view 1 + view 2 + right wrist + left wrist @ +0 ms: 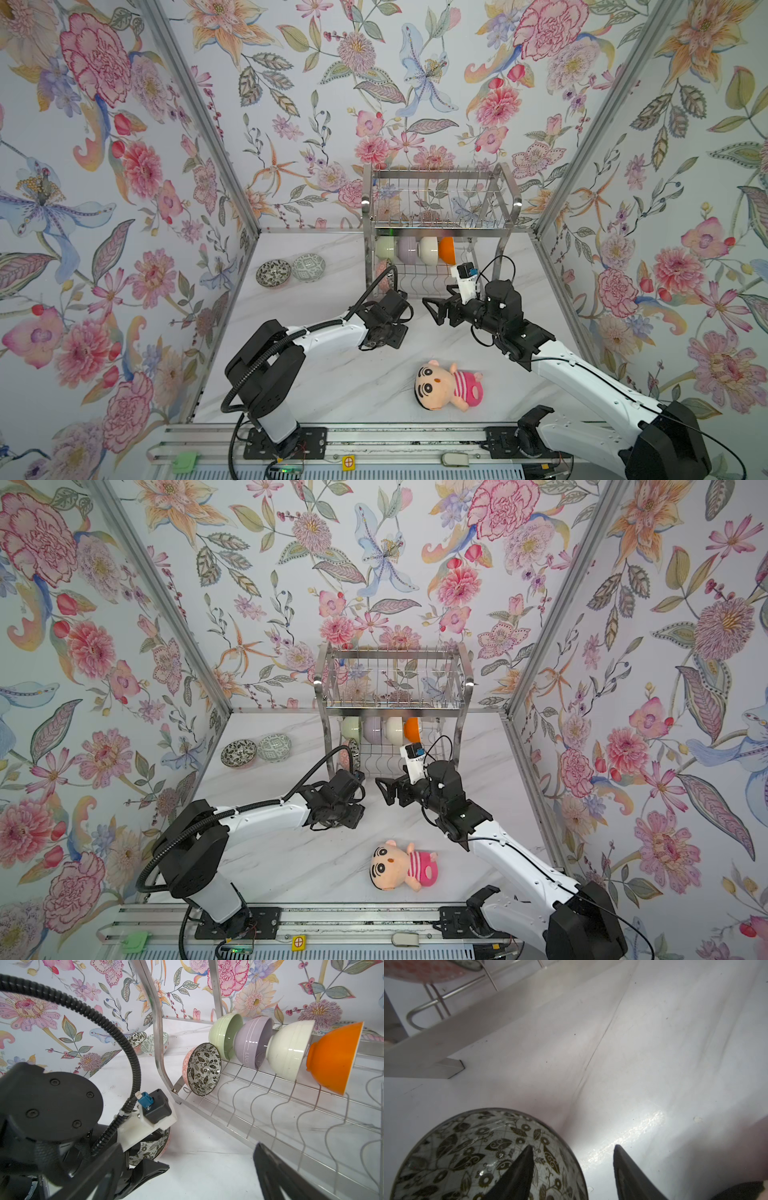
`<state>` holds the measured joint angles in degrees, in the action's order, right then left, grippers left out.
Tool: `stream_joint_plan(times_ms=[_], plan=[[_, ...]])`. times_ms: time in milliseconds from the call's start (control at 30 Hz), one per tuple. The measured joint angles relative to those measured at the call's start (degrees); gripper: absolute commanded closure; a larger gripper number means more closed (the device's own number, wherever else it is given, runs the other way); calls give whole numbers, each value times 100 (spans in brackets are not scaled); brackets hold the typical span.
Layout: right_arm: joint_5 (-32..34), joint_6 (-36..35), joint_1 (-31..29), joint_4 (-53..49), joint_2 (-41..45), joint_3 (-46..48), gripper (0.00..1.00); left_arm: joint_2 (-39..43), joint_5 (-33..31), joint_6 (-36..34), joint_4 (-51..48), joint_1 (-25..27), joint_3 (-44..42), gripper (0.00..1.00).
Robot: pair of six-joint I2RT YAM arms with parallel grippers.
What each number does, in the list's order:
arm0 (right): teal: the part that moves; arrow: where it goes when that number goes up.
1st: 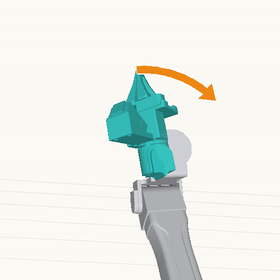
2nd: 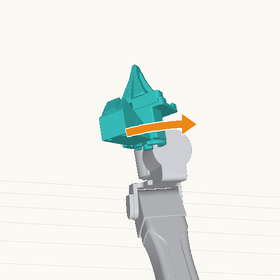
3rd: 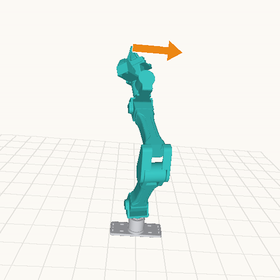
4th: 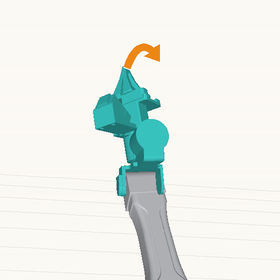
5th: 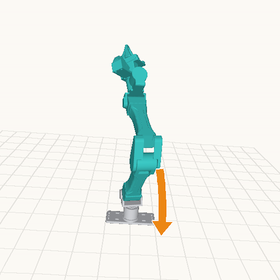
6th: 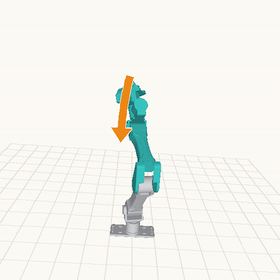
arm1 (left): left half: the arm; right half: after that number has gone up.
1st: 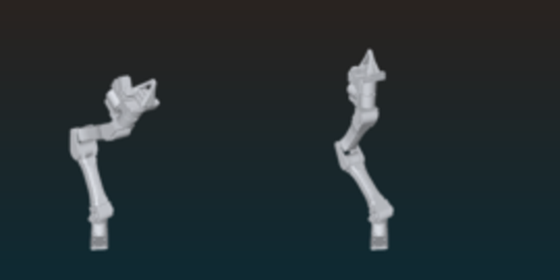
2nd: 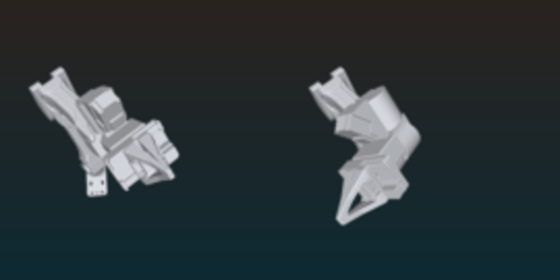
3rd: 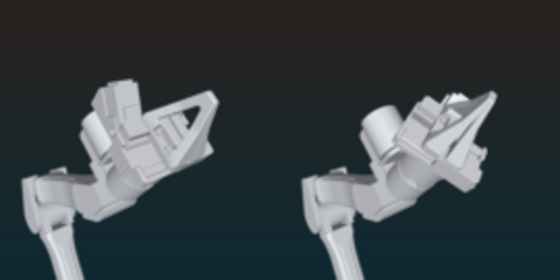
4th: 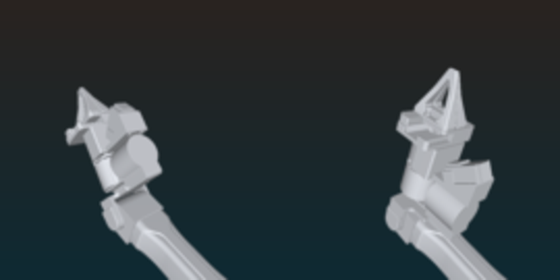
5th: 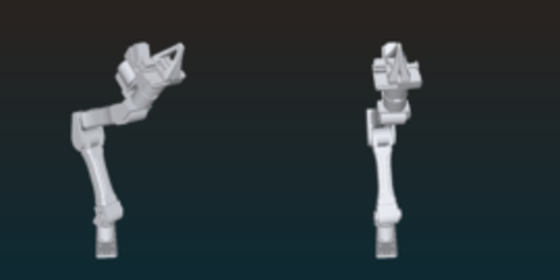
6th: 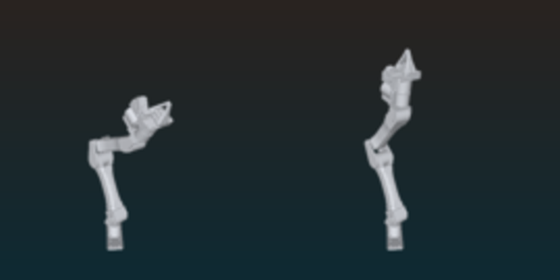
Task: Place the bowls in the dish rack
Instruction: 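Lift the black-leaf bowl and carry it toward the right gripper with the left gripper, then set the bowl down with the left gripper while the right gripper approaches, then grasp the bowl rim with the right gripper while the left arm draws back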
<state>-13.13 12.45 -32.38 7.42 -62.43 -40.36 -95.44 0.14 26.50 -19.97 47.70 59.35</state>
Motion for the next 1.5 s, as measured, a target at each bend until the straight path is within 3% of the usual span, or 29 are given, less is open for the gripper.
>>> stream_joint_plan(times_ms=[33,100,367,533,733,967,1200,1500], plan=[[2,20,2,2,11,0,1,63,-50,-22,-44,0,24,23],[2,57,28,0,17,0,1,188,-107,-52,-111,-2,72,1],[7,273,59,7,7,-9,1,955,-208,-136,-337,-116,105,1],[136,413,0,-2,-245,-170,1,1801,-31,-160,-240,-566,-136,1],[610,404,-793,-192,-1047,-723,1,2975,955,-7,256,-2194,-1117,1],[1150,313,-1840,-643,-2529,-1805,4,3473,2927,1036,1633,-4009,-2828,1],[1652,293,-2514,-1196,-3733,-2697,20,3716,4144,2319,3049,-4878,-3989,1],[1838,376,-2828,-1867,-4889,-3775,42,3794,4662,2953,3851,-5322,-4461,1]])
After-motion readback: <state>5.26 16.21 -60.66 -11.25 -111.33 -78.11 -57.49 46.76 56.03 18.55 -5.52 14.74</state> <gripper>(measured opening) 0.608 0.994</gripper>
